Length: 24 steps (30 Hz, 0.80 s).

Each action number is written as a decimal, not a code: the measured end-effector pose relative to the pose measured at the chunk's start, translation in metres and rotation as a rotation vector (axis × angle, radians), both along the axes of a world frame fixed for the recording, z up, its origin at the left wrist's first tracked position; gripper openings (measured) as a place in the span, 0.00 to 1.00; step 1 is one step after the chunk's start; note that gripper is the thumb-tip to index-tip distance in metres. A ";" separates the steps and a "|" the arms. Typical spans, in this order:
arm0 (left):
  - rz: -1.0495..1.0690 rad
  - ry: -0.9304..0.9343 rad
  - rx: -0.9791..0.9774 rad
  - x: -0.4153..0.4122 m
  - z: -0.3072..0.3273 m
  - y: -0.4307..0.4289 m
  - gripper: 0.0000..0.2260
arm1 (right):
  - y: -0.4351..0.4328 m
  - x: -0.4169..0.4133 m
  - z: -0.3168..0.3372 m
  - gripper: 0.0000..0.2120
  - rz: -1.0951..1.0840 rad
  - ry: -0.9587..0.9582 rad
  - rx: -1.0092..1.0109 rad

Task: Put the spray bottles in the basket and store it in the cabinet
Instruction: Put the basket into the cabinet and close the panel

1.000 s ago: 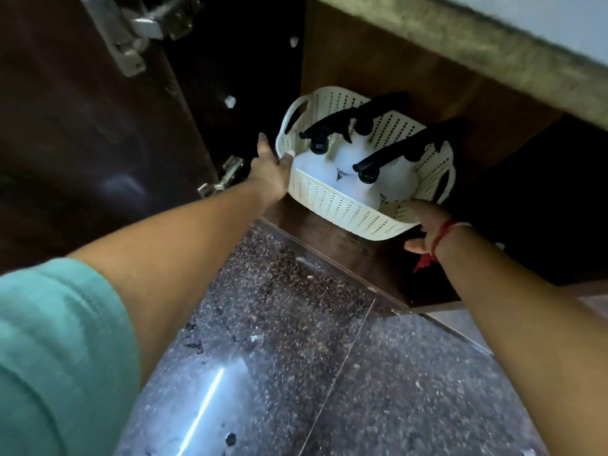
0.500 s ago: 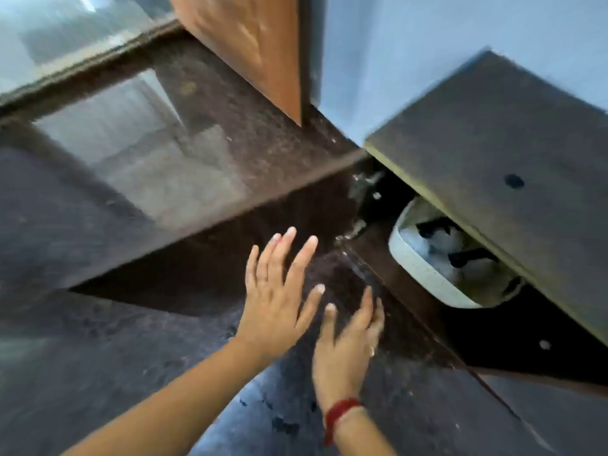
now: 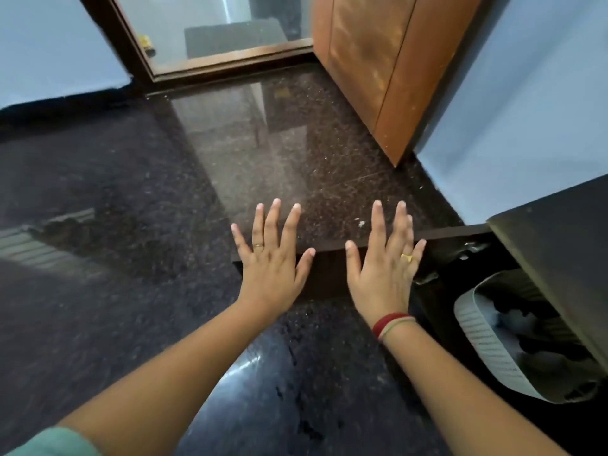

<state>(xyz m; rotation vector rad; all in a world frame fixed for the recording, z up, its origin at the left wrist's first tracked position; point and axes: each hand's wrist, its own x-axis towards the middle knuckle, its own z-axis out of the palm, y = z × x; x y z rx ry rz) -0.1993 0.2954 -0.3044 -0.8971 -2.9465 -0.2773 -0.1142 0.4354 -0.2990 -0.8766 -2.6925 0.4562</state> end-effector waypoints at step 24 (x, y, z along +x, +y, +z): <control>0.124 -0.203 -0.155 -0.008 -0.030 -0.019 0.24 | 0.007 -0.011 -0.026 0.35 0.175 -0.418 0.112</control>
